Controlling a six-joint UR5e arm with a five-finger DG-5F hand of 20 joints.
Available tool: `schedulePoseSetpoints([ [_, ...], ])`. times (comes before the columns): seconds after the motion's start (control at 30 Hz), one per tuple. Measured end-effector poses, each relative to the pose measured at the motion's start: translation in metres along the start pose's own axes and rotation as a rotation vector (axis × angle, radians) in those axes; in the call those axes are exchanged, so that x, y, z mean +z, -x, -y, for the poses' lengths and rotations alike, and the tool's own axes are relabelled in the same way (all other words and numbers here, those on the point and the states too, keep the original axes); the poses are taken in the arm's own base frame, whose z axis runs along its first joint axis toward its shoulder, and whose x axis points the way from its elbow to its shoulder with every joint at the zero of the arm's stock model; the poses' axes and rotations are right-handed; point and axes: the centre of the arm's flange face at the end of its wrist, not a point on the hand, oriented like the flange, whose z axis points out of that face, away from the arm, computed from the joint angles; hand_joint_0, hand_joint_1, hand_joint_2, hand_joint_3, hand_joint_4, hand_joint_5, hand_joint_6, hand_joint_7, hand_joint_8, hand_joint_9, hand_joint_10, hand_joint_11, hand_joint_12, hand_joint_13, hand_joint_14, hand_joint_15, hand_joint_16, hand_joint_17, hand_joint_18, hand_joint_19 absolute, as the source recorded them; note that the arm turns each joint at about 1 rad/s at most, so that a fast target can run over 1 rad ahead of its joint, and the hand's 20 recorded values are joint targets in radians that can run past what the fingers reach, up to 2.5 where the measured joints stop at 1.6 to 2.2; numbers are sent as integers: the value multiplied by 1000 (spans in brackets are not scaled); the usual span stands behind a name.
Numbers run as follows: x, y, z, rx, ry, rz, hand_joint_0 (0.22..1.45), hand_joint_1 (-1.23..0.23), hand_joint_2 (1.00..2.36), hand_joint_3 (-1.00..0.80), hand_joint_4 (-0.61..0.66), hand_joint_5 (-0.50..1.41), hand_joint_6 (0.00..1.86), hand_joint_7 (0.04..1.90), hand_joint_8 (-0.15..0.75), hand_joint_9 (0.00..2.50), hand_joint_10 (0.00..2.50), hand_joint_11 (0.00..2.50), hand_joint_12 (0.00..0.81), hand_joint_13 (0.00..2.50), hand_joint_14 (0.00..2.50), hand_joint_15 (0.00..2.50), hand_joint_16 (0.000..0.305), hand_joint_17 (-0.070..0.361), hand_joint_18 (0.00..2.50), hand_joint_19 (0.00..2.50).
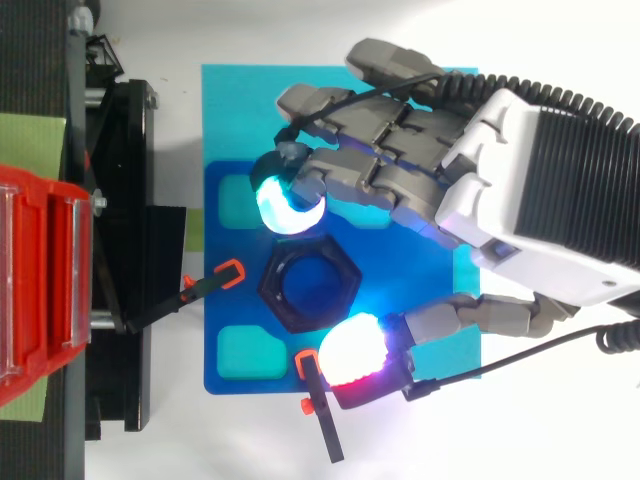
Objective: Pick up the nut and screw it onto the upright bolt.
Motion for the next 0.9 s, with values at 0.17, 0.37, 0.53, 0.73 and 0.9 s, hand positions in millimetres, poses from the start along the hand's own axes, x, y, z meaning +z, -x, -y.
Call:
schedulePoseSetpoints([
  [0.17,0,0,1,1,-1,0,448,-558,1000,-500,251,-227,502,716,291,369,0,0,381,356,0,0,56,126,312,72],
  [0.37,0,1,1,1,-1,0,421,-504,1000,-500,221,-245,501,633,272,230,0,0,385,210,0,0,60,135,146,0],
  [0.53,1,1,1,2,-1,2,397,-288,1000,-500,183,-260,501,625,235,0,0,0,391,0,0,0,65,145,0,0],
  [0.73,1,0,-4,6,8,10,405,-134,1000,-500,153,-258,501,619,222,0,0,0,389,0,0,0,65,146,0,0],
  [0.9,2,1,-8,12,22,21,419,-77,1000,-500,125,-234,501,620,216,0,0,0,382,0,0,0,63,142,0,0],
])
